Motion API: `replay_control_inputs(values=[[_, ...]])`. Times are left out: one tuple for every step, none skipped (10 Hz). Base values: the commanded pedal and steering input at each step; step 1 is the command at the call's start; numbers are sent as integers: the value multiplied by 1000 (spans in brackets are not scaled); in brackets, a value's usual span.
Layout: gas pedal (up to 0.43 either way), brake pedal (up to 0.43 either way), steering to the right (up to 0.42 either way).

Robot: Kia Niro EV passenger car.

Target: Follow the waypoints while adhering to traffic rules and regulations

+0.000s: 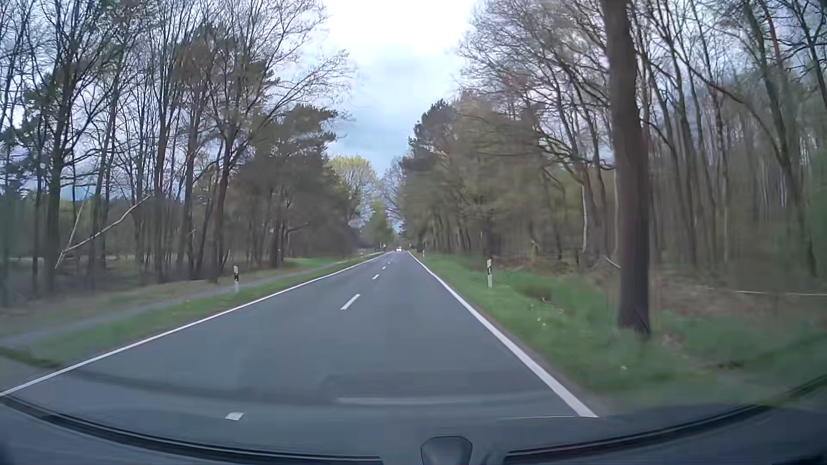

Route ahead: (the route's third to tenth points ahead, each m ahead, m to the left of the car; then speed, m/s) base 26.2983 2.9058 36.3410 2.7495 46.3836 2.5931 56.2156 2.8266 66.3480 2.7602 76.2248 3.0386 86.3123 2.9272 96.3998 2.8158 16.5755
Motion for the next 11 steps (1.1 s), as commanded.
replay_control_inputs(values=[[138, 0, -4], [138, 0, -4], [138, 0, -4], [138, 0, -4], [138, 0, -4], [138, 0, -4], [138, 0, -4], [138, 0, -4], [138, 0, -3], [138, 0, -3], [138, 0, -3]])
